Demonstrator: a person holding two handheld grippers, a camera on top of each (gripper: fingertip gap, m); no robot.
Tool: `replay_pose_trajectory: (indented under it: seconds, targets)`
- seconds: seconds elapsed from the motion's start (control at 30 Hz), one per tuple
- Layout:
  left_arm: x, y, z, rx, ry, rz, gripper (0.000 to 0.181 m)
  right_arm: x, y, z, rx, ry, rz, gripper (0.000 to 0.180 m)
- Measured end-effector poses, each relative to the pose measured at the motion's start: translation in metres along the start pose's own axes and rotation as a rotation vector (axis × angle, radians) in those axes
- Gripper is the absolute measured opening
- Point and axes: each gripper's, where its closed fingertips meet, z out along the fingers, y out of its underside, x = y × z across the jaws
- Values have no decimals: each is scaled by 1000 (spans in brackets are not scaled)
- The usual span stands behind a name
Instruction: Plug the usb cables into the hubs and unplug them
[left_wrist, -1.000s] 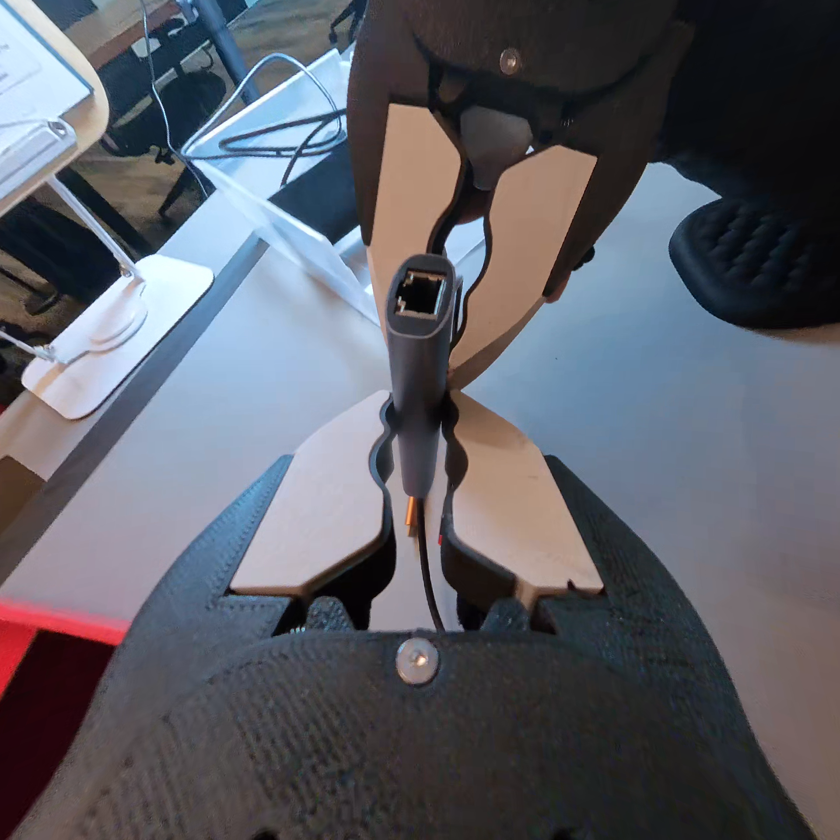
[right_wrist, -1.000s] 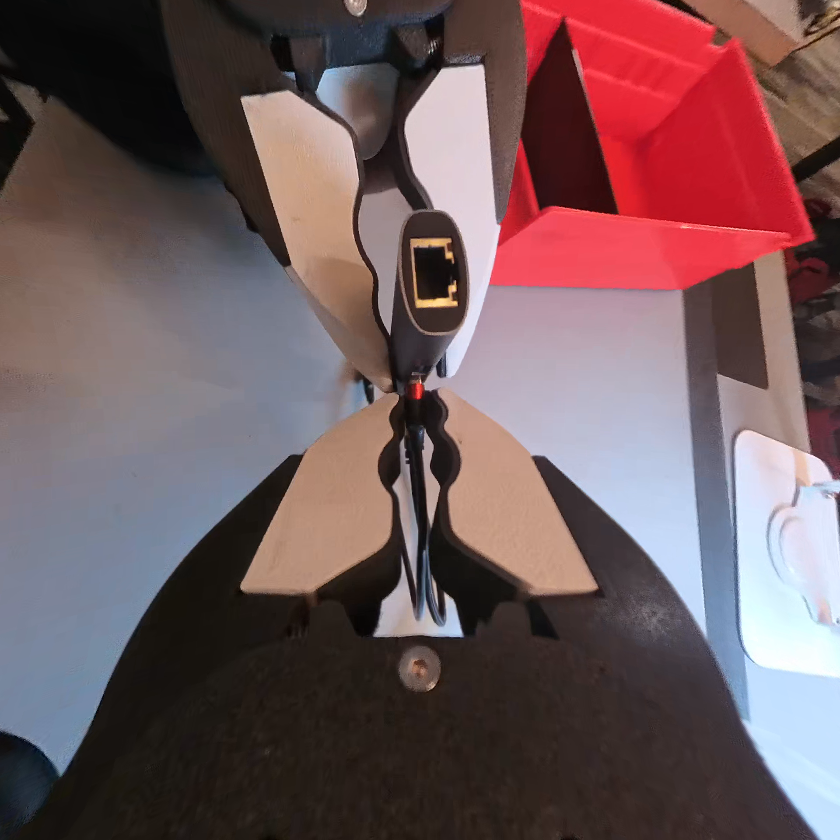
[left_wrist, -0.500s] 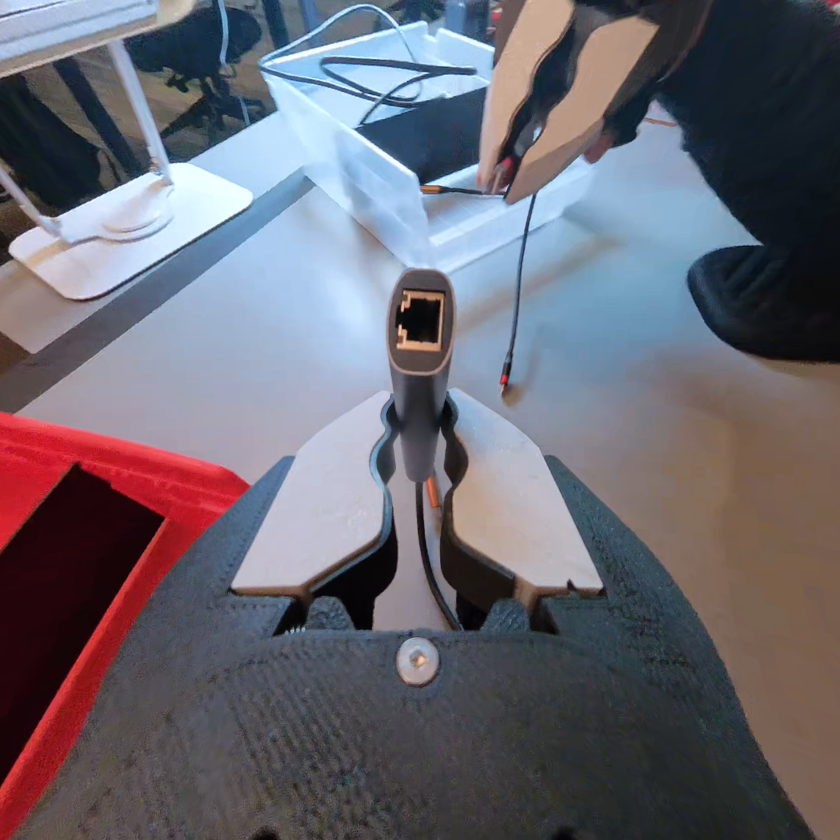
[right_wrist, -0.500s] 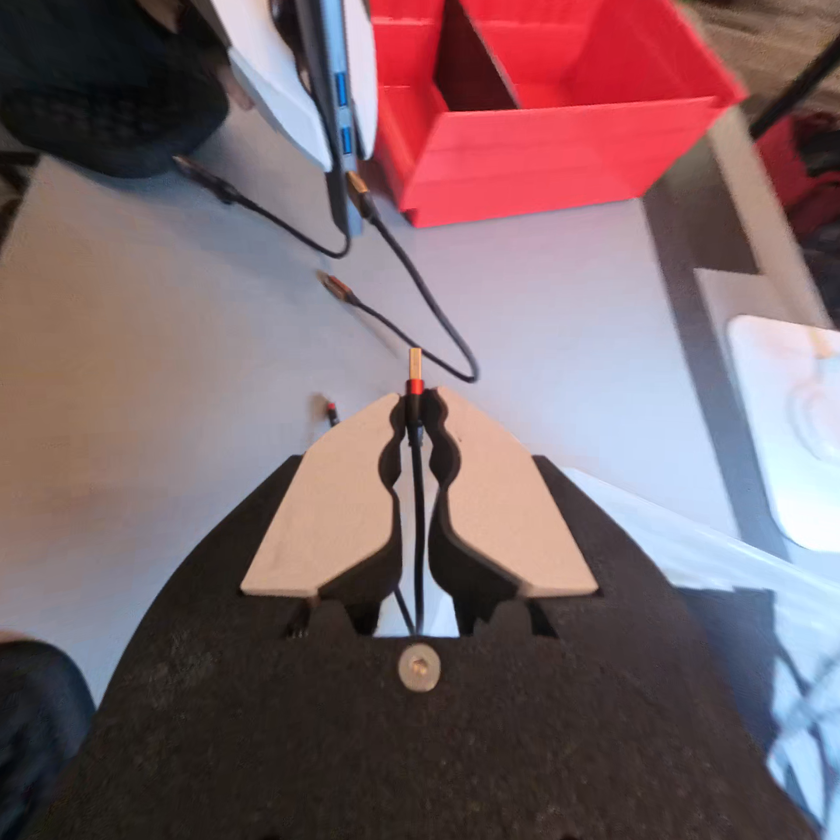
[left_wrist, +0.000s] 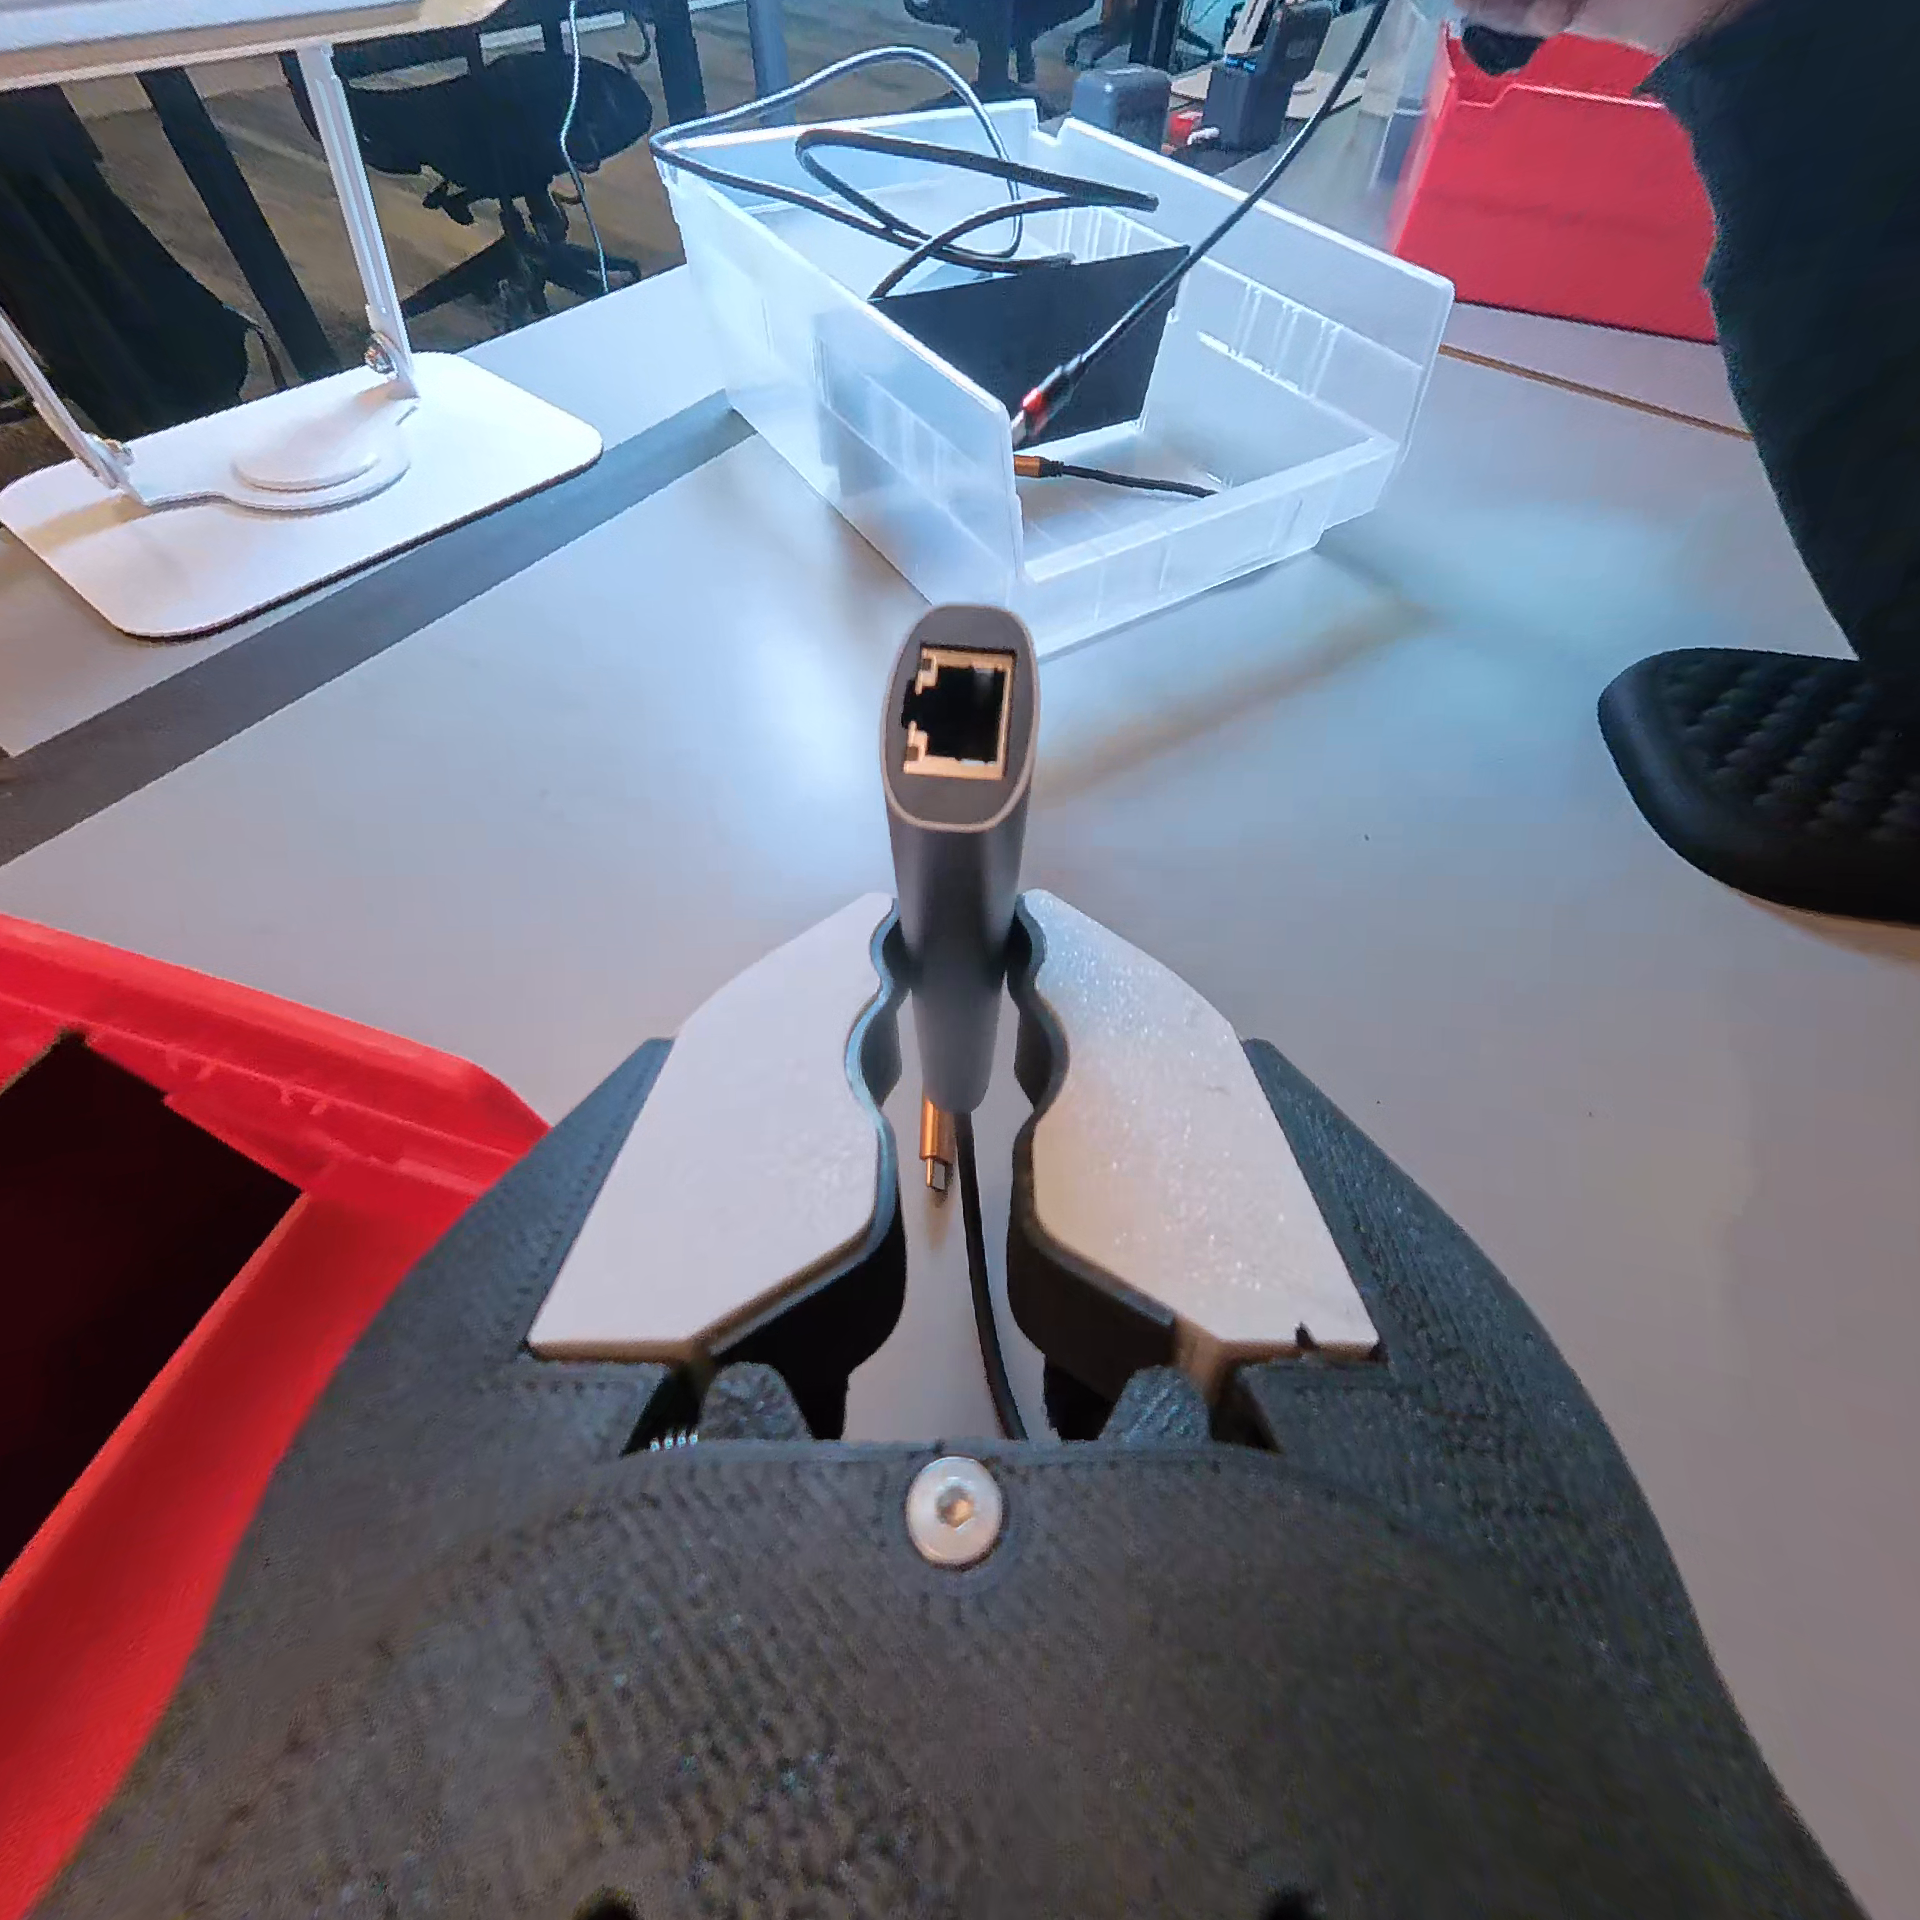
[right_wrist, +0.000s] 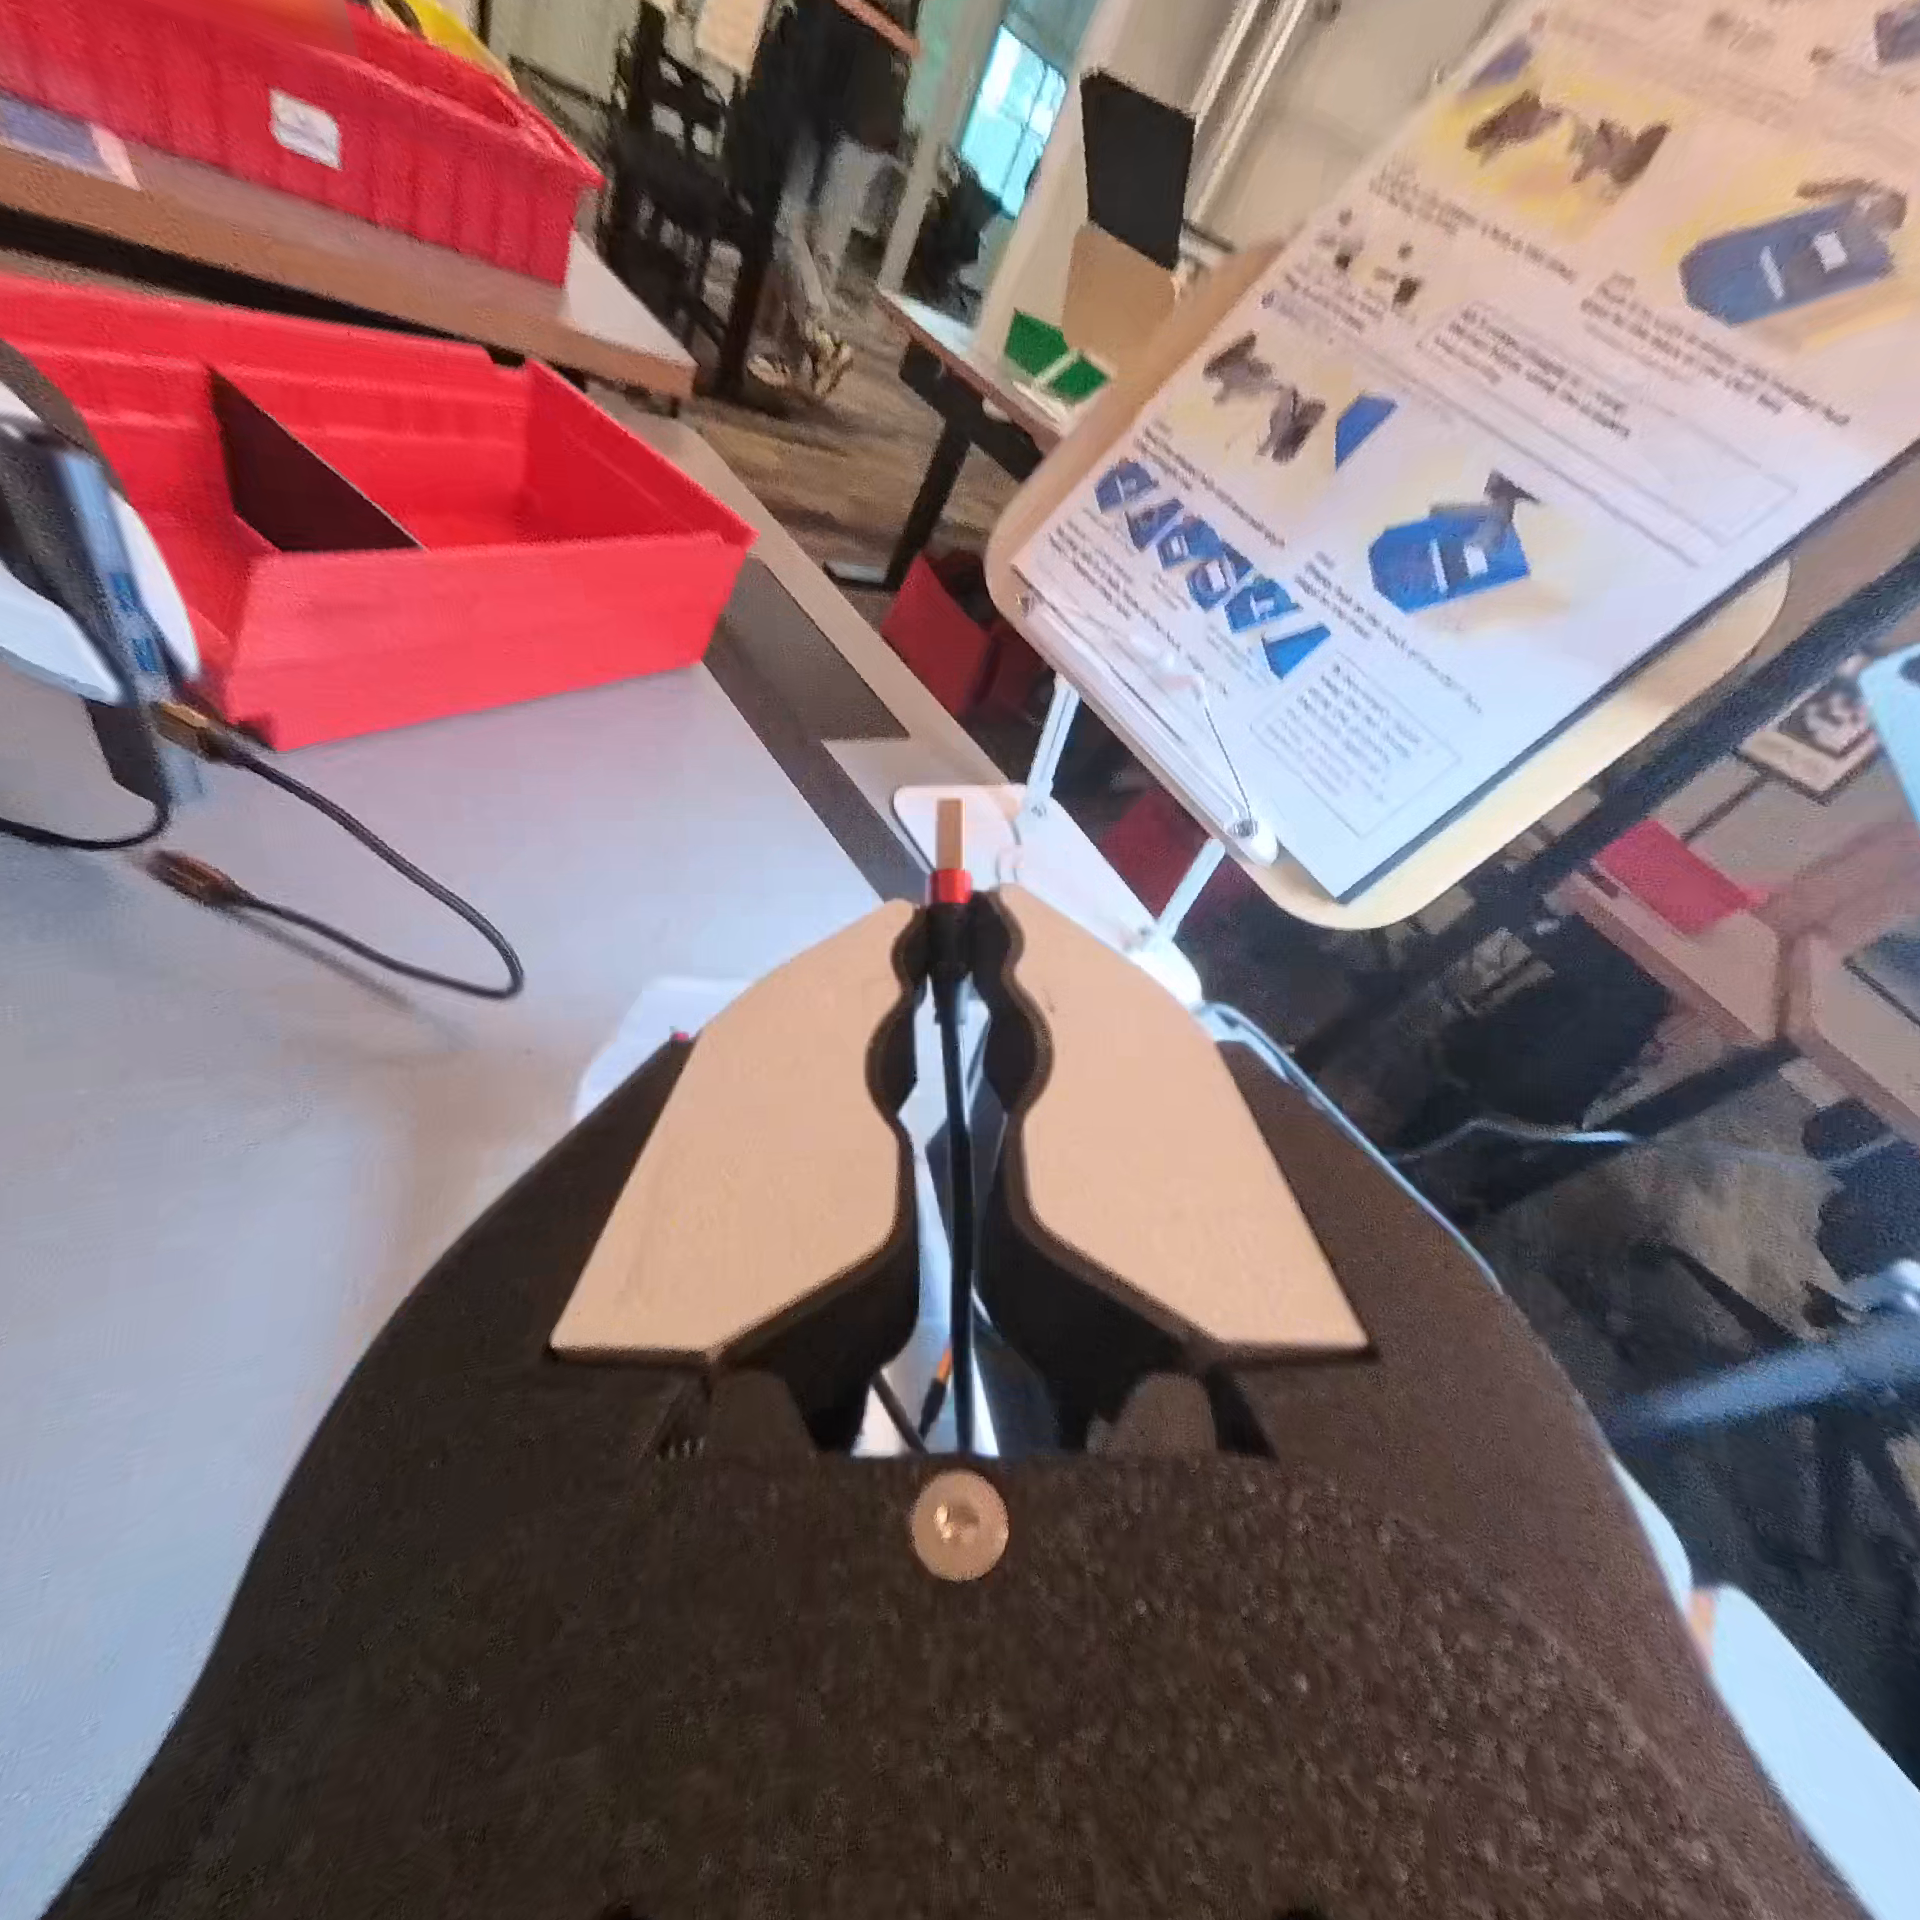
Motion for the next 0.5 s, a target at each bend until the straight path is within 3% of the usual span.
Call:
replay_pose_trajectory:
  seconds: [0.1, 0.17, 0.2, 0.27, 0.37, 0.5]
  targets:
    - [1, 1, 2, 0, 2, -3, 17, 9, 49, 7, -215, 38, -9, 8]
    - [2, 2, 2, 3, 6, -4, 17, 17, 67, 11, -301, 97, -32, 28]
    - [2, 2, 3, 3, 7, -4, 17, 17, 67, 13, -311, 104, -25, 41]
    - [3, 1, 3, 4, 9, 0, 17, 12, 54, 17, -272, 102, -18, 51]
    - [4, 2, 3, 2, 13, 5, 17, -17, 29, 26, -223, 7, -63, 50]
    - [8, 2, 5, -1, 28, 31, 17, -96, 10, 48, -234, -248, -188, 44]
